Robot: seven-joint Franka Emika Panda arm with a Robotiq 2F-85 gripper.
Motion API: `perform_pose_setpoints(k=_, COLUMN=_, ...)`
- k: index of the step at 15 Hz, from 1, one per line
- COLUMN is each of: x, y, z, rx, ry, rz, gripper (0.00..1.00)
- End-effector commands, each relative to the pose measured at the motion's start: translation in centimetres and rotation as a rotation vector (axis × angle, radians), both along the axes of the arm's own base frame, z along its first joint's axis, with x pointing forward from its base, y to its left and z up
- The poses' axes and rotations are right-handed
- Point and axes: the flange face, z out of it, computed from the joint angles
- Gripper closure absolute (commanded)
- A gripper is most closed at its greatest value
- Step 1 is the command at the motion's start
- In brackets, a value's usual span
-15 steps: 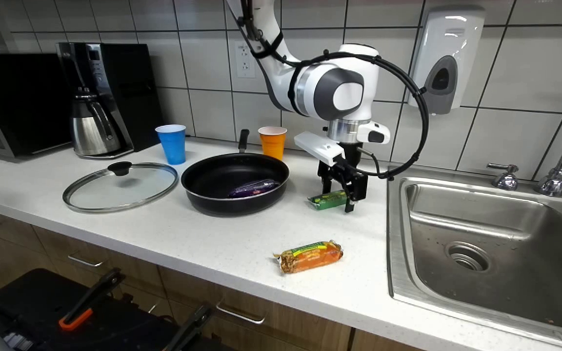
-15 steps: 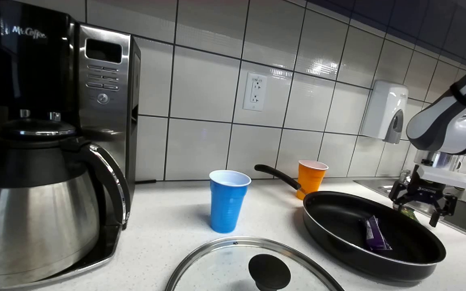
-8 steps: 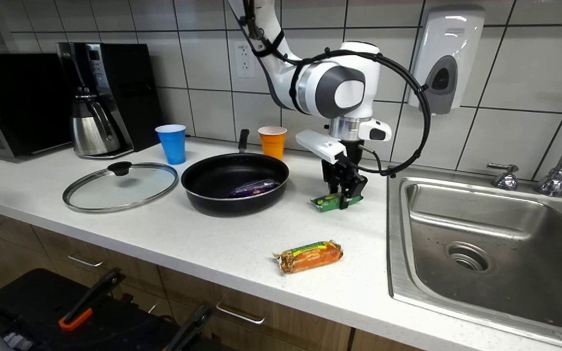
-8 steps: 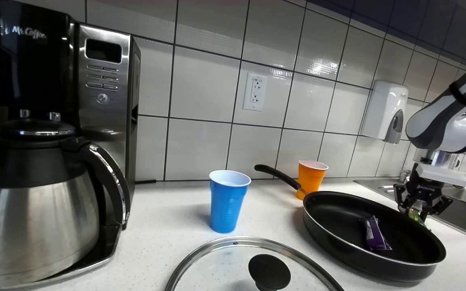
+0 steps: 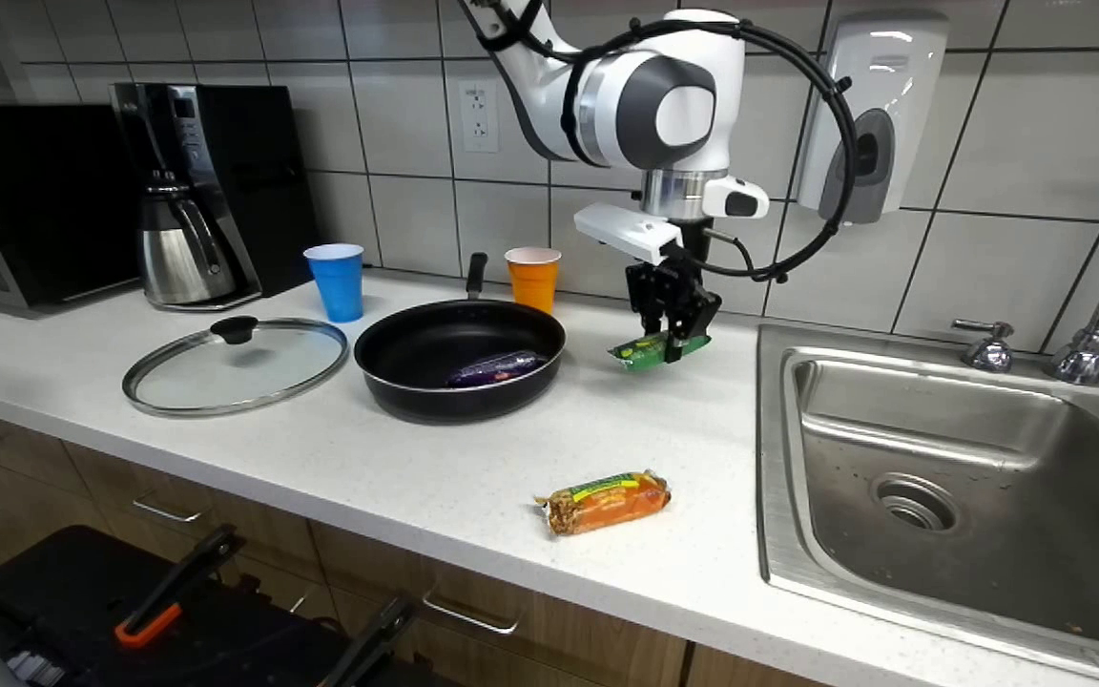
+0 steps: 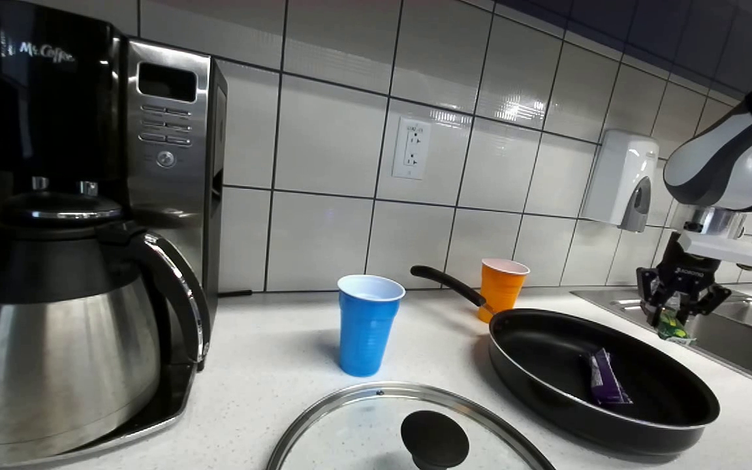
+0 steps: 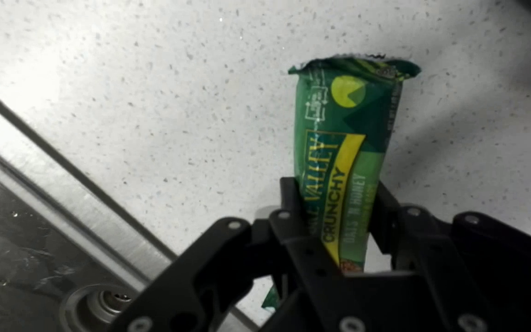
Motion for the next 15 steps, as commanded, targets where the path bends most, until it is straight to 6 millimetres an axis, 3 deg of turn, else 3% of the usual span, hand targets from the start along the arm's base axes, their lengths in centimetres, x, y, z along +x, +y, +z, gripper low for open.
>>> perform_pose_setpoints(k=1, x=-0.8, y=2.6, z=2.9, rx=0.04, ry=0.004, rz=0.101, gripper=0.86)
perform_pose_setpoints(k=9, x=-1.9, y=10.4, z=5.7, rx=0.12, ry=0.033, rz=0.369, gripper=0.86)
perform_pose_setpoints(k=15, x=-1.3, y=15.5, z=4.6, rx=0.151, ry=0.06, rz=0.445, gripper=0.86)
